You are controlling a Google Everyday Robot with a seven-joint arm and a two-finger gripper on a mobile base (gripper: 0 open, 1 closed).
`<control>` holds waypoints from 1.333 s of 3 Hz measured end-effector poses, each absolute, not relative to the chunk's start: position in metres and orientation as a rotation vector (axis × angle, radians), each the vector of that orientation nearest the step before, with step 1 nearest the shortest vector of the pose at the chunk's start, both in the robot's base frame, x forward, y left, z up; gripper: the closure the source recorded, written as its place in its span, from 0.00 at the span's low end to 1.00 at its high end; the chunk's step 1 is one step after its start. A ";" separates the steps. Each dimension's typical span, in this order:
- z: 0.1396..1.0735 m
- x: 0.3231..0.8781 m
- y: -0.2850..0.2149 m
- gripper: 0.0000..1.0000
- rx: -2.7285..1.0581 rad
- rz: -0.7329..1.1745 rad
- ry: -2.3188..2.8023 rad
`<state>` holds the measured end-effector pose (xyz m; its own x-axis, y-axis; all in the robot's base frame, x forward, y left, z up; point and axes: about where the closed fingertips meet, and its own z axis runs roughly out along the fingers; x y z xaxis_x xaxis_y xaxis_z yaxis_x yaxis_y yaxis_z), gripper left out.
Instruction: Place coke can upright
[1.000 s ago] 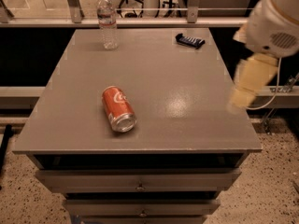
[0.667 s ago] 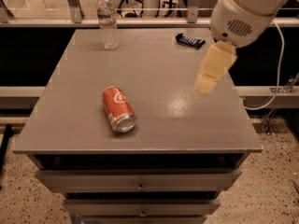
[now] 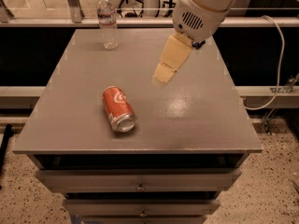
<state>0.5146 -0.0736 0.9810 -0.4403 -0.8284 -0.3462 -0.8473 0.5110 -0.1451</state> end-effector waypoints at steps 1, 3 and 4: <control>0.975 0.515 -0.065 0.00 -1.356 0.095 2.409; 0.927 0.524 0.013 0.00 -1.171 0.144 2.554; 0.910 0.524 0.037 0.00 -1.080 0.169 2.627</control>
Offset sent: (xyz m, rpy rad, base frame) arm 0.0128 0.0918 -0.0634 0.0612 0.0938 -0.1998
